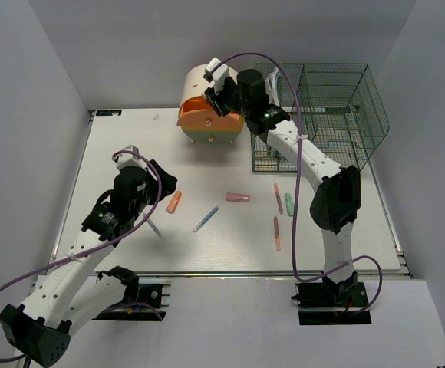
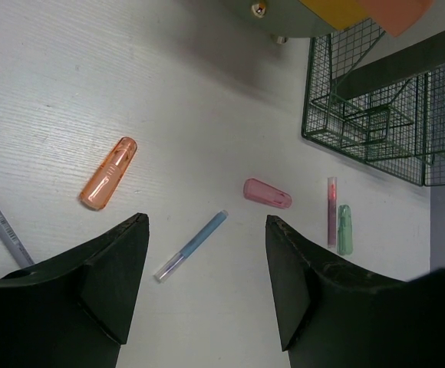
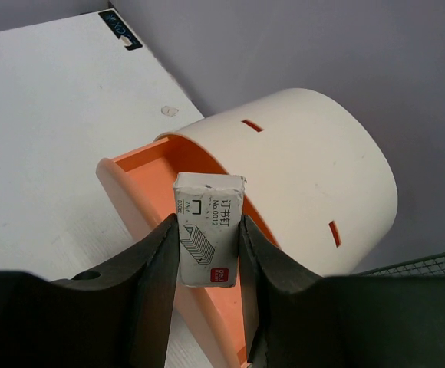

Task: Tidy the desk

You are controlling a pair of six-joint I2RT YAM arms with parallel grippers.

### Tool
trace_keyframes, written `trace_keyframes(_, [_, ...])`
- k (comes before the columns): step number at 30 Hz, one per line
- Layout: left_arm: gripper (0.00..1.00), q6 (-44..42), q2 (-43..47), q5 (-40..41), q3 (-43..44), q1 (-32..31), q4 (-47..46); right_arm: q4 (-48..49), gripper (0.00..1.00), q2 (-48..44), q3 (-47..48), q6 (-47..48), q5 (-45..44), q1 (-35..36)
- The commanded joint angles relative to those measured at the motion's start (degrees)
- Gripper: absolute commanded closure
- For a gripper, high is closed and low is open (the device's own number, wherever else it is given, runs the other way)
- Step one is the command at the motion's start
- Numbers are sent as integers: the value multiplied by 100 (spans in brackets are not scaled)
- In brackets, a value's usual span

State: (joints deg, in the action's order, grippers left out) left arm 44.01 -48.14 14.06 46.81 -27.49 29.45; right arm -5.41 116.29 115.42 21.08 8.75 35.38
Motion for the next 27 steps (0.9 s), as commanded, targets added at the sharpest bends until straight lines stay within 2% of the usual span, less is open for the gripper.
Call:
trace_keyframes(1, [28, 2, -20, -79, -22, 24, -141, 471, 86, -63, 201, -131, -128, 4])
trace_keyframes(10, [28, -15, -99, -123, 56, 24, -142, 787, 77, 253, 183, -104, -331, -31])
trace_keyframes(15, [28, -6, -55, -79, 48, 24, -98, 734, 63, 359, 192, -104, -269, -48])
trace_keyframes(18, [28, -6, -73, -62, 48, 24, -124, 691, 50, 368, 192, -104, -251, -66])
trace_keyframes(19, [28, -6, -73, -70, 48, 24, -133, 682, 43, 377, 192, -113, -243, -75])
trace_keyframes(24, [28, -33, -222, -79, 101, 24, -212, 647, 32, 342, 271, -122, -199, -92])
trace_keyframes(27, [28, -50, -310, -114, 144, 24, -256, 655, 32, 298, 341, -183, -190, -92])
